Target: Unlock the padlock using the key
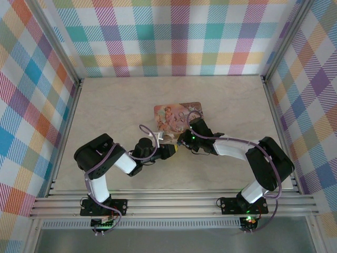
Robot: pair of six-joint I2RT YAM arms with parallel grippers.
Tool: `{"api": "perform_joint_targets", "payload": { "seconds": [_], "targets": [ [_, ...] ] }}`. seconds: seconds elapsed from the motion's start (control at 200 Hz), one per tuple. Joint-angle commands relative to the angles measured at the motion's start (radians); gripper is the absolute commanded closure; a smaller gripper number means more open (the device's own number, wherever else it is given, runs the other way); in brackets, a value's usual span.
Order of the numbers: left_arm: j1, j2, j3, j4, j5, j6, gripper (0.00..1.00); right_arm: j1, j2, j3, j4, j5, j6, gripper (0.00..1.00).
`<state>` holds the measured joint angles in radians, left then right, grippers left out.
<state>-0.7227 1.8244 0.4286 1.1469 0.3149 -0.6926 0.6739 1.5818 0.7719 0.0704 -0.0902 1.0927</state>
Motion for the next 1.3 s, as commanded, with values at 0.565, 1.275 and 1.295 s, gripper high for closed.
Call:
{"api": "perform_joint_targets", "payload": {
  "seconds": [0.565, 1.275, 1.295],
  "targets": [
    [-0.022, 0.075, 0.027, 0.109, 0.026, -0.032, 1.00, 0.006, -0.002, -0.013, -0.070, -0.049, 0.045, 1.00],
    [-0.189, -0.014, 0.062, -0.001, -0.411, 0.303, 1.00, 0.012, 0.022, -0.008, -0.127, -0.118, 0.028, 1.00],
    [-0.184, -0.008, 0.071, -0.001, -0.385, 0.289, 1.00, 0.012, 0.021, -0.010, -0.126, -0.121, 0.029, 1.00]
  ]
}}
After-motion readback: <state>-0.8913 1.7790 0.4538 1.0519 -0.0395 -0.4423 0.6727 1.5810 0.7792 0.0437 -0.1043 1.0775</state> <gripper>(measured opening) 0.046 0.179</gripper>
